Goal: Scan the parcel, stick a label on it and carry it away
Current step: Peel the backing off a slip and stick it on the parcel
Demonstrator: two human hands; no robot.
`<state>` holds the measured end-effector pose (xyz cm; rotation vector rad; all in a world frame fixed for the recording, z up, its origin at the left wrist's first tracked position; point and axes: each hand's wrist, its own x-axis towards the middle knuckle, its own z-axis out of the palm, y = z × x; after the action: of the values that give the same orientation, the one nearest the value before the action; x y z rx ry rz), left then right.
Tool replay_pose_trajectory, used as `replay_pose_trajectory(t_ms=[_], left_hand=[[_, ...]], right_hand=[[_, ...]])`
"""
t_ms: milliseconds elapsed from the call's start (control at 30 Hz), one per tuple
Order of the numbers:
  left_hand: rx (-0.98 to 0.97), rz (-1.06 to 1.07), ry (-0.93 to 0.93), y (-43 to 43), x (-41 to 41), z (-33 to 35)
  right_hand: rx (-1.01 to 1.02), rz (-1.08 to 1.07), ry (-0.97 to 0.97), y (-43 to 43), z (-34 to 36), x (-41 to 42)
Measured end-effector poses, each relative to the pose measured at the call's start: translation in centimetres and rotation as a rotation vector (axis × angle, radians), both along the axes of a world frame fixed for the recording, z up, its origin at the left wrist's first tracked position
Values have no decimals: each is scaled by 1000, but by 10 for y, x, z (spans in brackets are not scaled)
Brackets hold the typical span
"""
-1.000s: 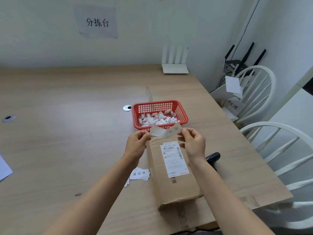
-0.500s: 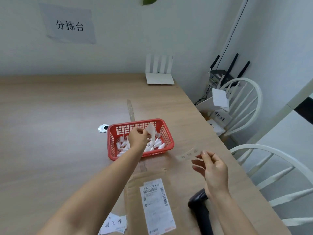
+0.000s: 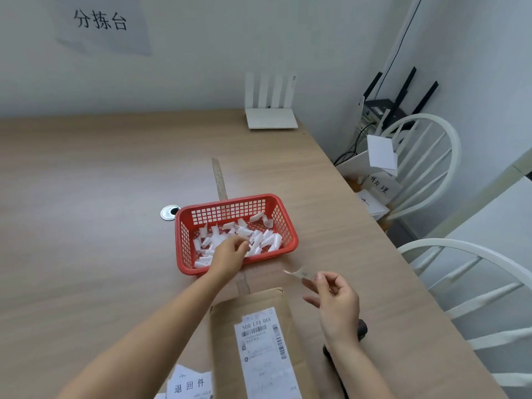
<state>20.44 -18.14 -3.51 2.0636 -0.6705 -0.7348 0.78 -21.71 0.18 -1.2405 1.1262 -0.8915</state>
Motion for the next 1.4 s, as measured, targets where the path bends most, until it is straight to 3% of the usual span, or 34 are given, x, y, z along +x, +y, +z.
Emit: replay_pose_trajectory(t_ms=[133,300,500,600,733,933,1067,1400], left_hand=[[-183,-78,27,29,-38,32],[-369,-31,455,60,-77,60],[-418,123,483,83,-84,64],[-373,153,455,93,-81,62],[-322,142,400,105,-78,58],[-208,234,279,106,-76,36],[-79,334,58,97,-75,24],[82,297,-220,83,-80,10]], right_hand=[[-178,41,68,17,1,10],[-415,166,84,44,6,13],[-579,266,133,64,8,10],[-538,228,180,66,11,7],[-284,205,156,58,18,9],[-279,241,293,50,7,18],[-260,233,389,46,-10,23],[-350,238,574,40,-35,35]])
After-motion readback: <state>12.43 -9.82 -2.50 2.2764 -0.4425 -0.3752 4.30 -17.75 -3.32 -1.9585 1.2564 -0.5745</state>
